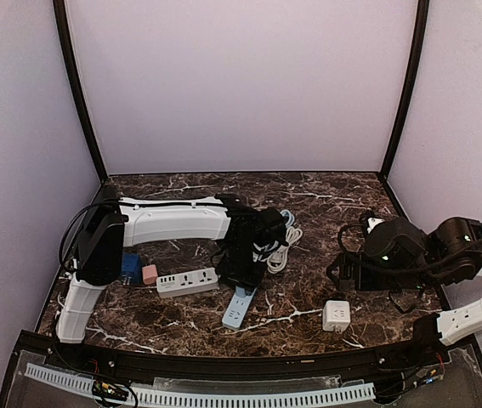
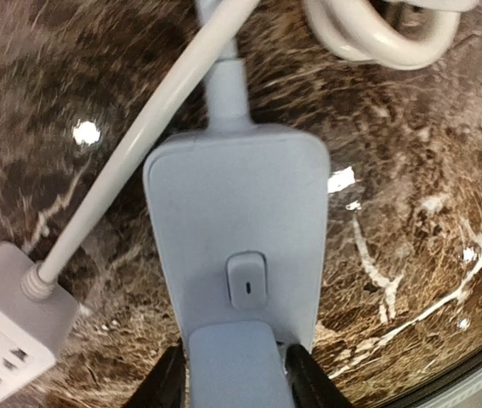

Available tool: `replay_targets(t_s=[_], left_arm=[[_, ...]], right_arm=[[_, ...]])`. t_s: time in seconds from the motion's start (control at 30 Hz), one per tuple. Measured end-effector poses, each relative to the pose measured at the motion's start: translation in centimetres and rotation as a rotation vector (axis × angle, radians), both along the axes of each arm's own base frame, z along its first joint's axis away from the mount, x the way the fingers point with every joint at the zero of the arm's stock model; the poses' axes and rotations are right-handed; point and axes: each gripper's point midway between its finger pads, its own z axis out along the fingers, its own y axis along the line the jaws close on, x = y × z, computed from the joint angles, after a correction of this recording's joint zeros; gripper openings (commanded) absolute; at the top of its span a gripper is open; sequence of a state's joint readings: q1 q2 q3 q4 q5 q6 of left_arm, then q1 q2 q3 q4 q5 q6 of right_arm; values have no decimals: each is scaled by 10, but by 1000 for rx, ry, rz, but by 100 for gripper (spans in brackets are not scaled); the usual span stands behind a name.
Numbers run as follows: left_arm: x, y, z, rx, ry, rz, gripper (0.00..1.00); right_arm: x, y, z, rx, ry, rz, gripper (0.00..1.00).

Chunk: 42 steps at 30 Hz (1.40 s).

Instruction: Insert the plug

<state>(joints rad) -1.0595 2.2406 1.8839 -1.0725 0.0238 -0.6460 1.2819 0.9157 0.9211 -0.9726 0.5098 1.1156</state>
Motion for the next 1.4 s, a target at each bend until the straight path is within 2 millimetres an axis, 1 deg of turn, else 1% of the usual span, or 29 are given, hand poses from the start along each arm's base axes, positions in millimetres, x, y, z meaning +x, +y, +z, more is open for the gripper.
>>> replay_targets(t_s=[0.03,0.1,0.2,0.27,0.3,0.33,0.37,0.43,0.53,0.7,0.8,0.9,1.07,1.2,1.3,1.4], left_arm=[[1,-2,0,-5,1,-5,56],[2,-2,0,-7,-8,-11,61],[4,-1,1,1,-20,-9,66],[5,1,1,6,-25,-9,76],[5,1,2,8,-27,-12,83],[6,1,2,10,-31,-10,86],[6,2,2,12,-31,-10,91],[6,3,4,13,-35,-12,95],[6,4,14,1,-46,-7,96],[7,6,48,-48,-85,-5,97],[7,8,70,-81,-116,-3,97],[8,12,88,-104,-144,0,97],[7,23,111,-121,-188,4,96],[2,39,120,-114,-206,7,95],[-3,53,123,-102,-216,11,95],[-7,64,128,-101,-226,14,95]], right_arm=[[0,0,1,1,-1,0,99],[0,0,2,3,-2,0,99],[1,1,5,10,-7,-2,99],[2,1,6,13,-11,-4,99],[2,1,6,13,-11,-4,99],[2,1,7,13,-11,-4,99],[2,1,7,13,-11,-4,99],[2,1,7,14,-11,-4,99],[2,1,7,15,-11,-6,99],[3,1,4,17,1,-26,99],[3,1,0,16,23,-52,99],[2,-1,-15,-3,71,-77,99],[-8,-6,-57,-100,199,-117,99],[-16,-3,-79,-172,281,-122,99],[-23,0,-97,-202,332,-111,99],[-28,-4,-117,-226,377,-106,99]])
